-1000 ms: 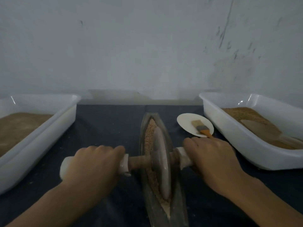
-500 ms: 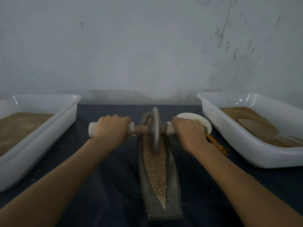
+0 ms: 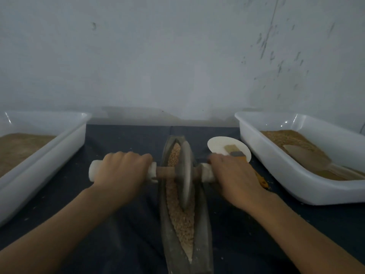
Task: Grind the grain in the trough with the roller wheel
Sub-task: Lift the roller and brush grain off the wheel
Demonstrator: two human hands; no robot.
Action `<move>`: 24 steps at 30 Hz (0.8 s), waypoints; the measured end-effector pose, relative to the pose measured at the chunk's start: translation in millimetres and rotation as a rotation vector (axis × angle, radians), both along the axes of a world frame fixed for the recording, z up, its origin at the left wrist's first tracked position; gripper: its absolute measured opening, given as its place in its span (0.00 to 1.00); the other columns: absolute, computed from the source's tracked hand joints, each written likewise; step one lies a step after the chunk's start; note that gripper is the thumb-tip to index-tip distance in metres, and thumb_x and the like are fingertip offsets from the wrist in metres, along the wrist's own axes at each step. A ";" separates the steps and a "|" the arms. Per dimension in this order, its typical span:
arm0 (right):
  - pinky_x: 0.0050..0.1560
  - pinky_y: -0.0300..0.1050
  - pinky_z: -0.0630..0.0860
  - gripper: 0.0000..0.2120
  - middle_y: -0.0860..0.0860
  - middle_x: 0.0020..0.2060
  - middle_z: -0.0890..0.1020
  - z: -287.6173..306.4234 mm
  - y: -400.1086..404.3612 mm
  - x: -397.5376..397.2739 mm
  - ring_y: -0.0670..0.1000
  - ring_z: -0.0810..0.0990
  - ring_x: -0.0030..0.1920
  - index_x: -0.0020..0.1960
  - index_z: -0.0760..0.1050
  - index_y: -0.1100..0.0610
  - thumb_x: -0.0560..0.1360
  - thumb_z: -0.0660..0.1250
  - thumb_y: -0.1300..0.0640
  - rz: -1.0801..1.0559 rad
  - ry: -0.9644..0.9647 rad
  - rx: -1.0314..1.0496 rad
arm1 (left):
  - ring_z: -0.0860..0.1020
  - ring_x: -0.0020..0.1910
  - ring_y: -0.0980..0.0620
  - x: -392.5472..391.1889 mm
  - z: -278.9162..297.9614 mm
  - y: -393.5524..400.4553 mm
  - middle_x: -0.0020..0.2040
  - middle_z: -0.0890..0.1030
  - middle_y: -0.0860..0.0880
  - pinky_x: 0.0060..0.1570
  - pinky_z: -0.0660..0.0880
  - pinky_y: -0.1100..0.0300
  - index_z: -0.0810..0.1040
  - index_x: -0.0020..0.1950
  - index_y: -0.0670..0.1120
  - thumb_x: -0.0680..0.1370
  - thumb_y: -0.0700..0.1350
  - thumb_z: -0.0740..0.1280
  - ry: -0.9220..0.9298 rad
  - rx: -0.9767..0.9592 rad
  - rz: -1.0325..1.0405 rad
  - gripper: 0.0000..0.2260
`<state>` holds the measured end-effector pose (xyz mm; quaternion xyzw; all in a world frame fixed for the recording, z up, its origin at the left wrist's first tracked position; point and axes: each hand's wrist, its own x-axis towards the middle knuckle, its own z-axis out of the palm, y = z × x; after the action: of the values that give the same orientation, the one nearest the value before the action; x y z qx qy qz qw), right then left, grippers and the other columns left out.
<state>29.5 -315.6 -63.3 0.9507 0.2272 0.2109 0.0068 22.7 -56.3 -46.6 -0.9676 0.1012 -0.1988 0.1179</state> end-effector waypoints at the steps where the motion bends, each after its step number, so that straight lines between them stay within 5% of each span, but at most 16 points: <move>1: 0.53 0.43 0.69 0.26 0.46 0.59 0.73 4.4 -4.7 4.5 0.48 0.72 0.57 0.64 0.64 0.47 0.70 0.70 0.44 0.041 0.080 0.055 | 0.69 0.34 0.52 7.3 -3.3 2.4 0.35 0.68 0.55 0.36 0.64 0.56 0.63 0.42 0.57 0.74 0.55 0.64 0.014 -0.026 0.010 0.09; 3: 0.58 0.37 0.68 0.33 0.39 0.64 0.70 15.4 -21.3 3.5 0.41 0.69 0.62 0.69 0.61 0.42 0.68 0.70 0.39 0.134 0.249 0.413 | 0.68 0.32 0.53 15.0 -11.4 7.4 0.32 0.68 0.56 0.34 0.63 0.57 0.65 0.40 0.57 0.73 0.57 0.64 0.012 -0.097 0.016 0.09; 6: 0.44 0.32 0.73 0.12 0.35 0.52 0.77 7.5 -57.6 -6.0 0.37 0.77 0.52 0.57 0.72 0.42 0.74 0.63 0.47 0.069 0.033 0.894 | 0.69 0.28 0.57 14.4 -27.7 17.3 0.30 0.71 0.56 0.29 0.63 0.59 0.69 0.37 0.55 0.72 0.57 0.67 0.015 -0.231 0.029 0.10; 7: 0.41 0.33 0.73 0.07 0.37 0.47 0.78 1.7 -67.7 -5.0 0.37 0.77 0.47 0.53 0.73 0.43 0.76 0.62 0.50 -0.059 -0.033 0.863 | 0.70 0.28 0.58 13.0 -31.6 19.0 0.29 0.72 0.56 0.28 0.63 0.59 0.69 0.37 0.55 0.71 0.57 0.67 0.018 -0.269 0.028 0.10; 10: 0.36 0.40 0.72 0.03 0.45 0.42 0.77 -26.5 -77.2 7.5 0.43 0.74 0.36 0.50 0.72 0.49 0.78 0.62 0.55 -0.389 0.040 0.315 | 0.72 0.27 0.58 8.9 -34.7 19.8 0.28 0.73 0.56 0.27 0.64 0.60 0.69 0.36 0.55 0.71 0.56 0.68 0.002 -0.304 0.003 0.10; 13: 0.39 0.44 0.72 0.07 0.51 0.47 0.77 -40.3 -77.2 29.8 0.49 0.74 0.41 0.56 0.70 0.51 0.78 0.62 0.56 -0.546 0.058 0.069 | 0.74 0.30 0.54 6.4 -35.5 19.8 0.30 0.74 0.55 0.32 0.71 0.57 0.69 0.36 0.54 0.71 0.56 0.68 0.012 -0.357 -0.004 0.10; 19: 0.45 0.46 0.74 0.11 0.53 0.51 0.78 -38.4 -70.3 58.3 0.53 0.76 0.48 0.61 0.70 0.51 0.79 0.60 0.58 -0.680 0.145 0.059 | 0.72 0.31 0.51 2.6 -45.1 22.4 0.30 0.72 0.55 0.32 0.65 0.57 0.67 0.35 0.54 0.71 0.54 0.66 0.016 -0.427 0.048 0.11; 24: 0.37 0.42 0.70 0.07 0.53 0.49 0.72 -33.6 -65.3 50.0 0.49 0.74 0.38 0.56 0.72 0.56 0.79 0.61 0.55 -0.721 0.153 0.087 | 0.69 0.30 0.52 3.0 -46.6 23.1 0.29 0.70 0.55 0.31 0.63 0.58 0.65 0.34 0.55 0.72 0.57 0.65 0.001 -0.420 0.050 0.12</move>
<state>79.5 -381.0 -96.9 0.9821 -0.1319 0.1326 0.0230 25.7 -33.2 -93.3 -0.9733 0.0335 -0.2120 -0.0814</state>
